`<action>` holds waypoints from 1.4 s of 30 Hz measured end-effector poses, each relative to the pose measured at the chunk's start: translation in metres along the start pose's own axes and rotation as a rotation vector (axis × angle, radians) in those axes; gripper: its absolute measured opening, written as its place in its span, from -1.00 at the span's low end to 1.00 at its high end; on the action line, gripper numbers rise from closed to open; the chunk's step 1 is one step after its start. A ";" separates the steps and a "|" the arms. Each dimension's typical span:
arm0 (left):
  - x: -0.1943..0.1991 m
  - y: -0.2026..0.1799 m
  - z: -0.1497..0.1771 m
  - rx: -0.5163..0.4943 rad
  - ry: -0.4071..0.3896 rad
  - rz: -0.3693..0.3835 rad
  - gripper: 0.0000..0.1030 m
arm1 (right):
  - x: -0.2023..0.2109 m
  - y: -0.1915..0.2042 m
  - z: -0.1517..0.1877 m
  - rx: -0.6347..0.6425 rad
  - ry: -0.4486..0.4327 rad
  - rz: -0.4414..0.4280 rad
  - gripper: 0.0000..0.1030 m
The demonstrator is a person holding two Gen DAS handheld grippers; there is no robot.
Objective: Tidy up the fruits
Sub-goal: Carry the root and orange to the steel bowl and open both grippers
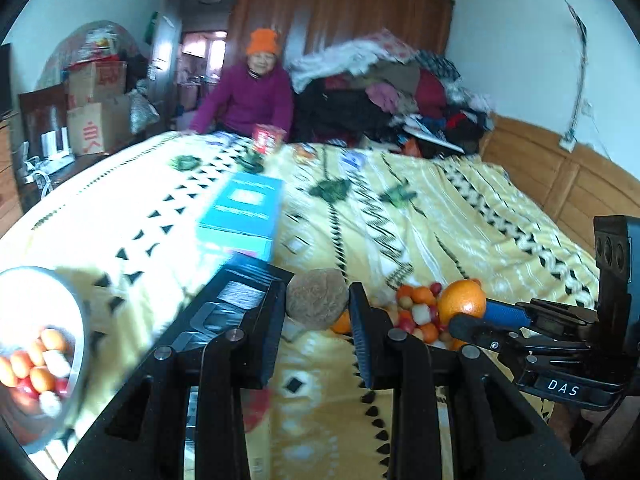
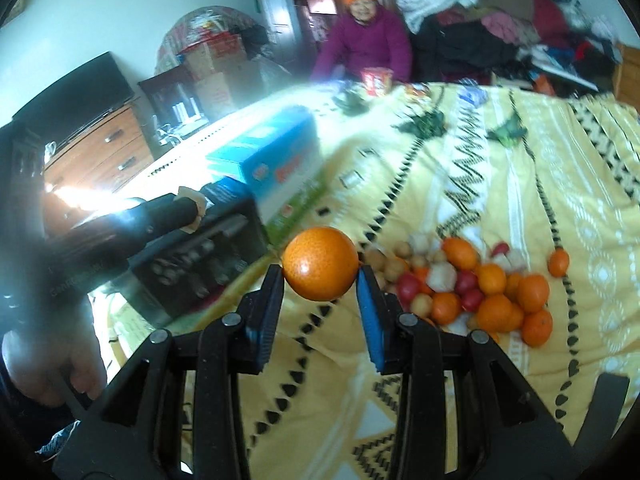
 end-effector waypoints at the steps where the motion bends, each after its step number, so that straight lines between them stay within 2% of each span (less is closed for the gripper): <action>1: 0.010 0.014 -0.003 0.014 -0.011 -0.024 -0.37 | -0.001 0.014 -0.005 0.021 -0.002 -0.011 -0.27; 8: 0.067 0.125 0.001 0.152 -0.053 -0.203 -0.37 | -0.026 0.119 -0.029 0.186 0.014 -0.103 -0.26; 12: 0.089 0.175 0.008 0.214 -0.072 -0.272 -0.37 | -0.047 0.176 -0.033 0.261 0.040 -0.154 -0.26; 21: 0.109 0.251 0.045 0.326 -0.061 -0.346 -0.37 | -0.085 0.275 -0.021 0.387 0.113 -0.240 -0.27; 32: 0.105 0.290 0.088 0.416 -0.009 -0.374 -0.37 | -0.122 0.319 0.002 0.439 0.221 -0.261 -0.27; 42: 0.098 0.301 0.096 0.444 0.014 -0.370 -0.37 | -0.138 0.330 0.011 0.434 0.275 -0.252 -0.27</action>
Point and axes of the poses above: each gripper's, at about its wrist camera, not at the fingertips, and x roughly against the way its jaws point, y to its left, z to its underside, the point moved 7 cm from there along -x, roughly the way its jaws point, and after that the axes turned 5 degrees about -x, right-handed, at the moved point
